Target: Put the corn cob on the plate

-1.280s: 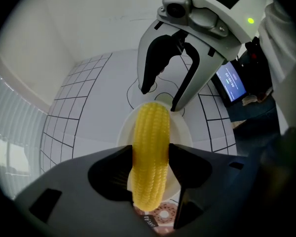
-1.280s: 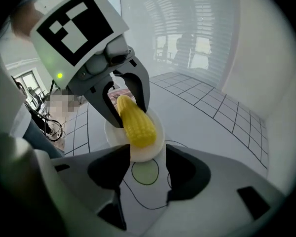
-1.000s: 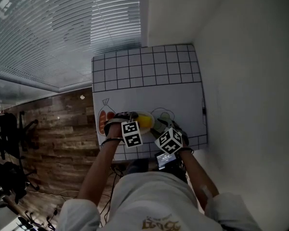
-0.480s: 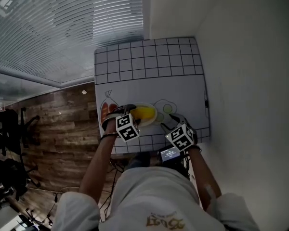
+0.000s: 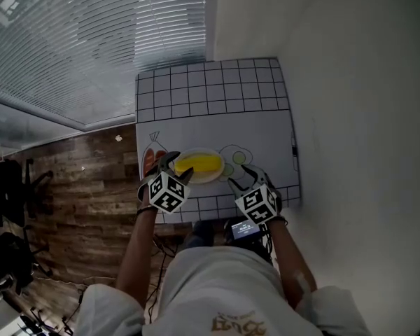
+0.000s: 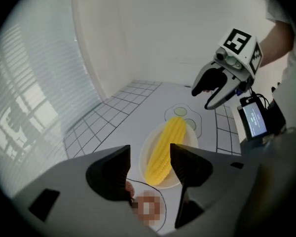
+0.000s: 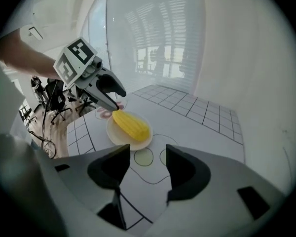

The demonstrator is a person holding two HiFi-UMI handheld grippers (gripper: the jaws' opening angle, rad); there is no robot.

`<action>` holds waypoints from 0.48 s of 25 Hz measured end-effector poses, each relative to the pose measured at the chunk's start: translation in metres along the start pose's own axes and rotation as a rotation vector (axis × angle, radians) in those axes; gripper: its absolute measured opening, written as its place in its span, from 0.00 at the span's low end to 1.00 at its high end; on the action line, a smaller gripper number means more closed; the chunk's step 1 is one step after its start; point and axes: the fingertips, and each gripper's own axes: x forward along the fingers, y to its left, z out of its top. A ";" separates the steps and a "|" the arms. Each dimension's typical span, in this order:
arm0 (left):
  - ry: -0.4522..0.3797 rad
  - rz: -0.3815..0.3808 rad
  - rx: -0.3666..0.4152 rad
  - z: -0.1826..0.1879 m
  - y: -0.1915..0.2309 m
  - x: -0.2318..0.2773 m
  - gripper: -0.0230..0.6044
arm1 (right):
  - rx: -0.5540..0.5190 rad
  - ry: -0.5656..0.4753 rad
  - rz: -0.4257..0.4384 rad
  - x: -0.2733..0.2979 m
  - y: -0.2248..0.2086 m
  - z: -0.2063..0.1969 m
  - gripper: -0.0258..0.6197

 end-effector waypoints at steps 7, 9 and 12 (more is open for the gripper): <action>-0.186 0.132 -0.371 -0.003 0.021 -0.029 0.05 | -0.017 -0.132 -0.048 -0.018 0.000 0.037 0.05; -0.253 0.136 -0.475 0.000 0.021 -0.040 0.05 | -0.057 -0.153 -0.066 -0.023 0.001 0.045 0.05; -0.301 0.158 -0.554 -0.006 0.019 -0.048 0.05 | -0.038 -0.179 -0.057 -0.029 0.002 0.052 0.05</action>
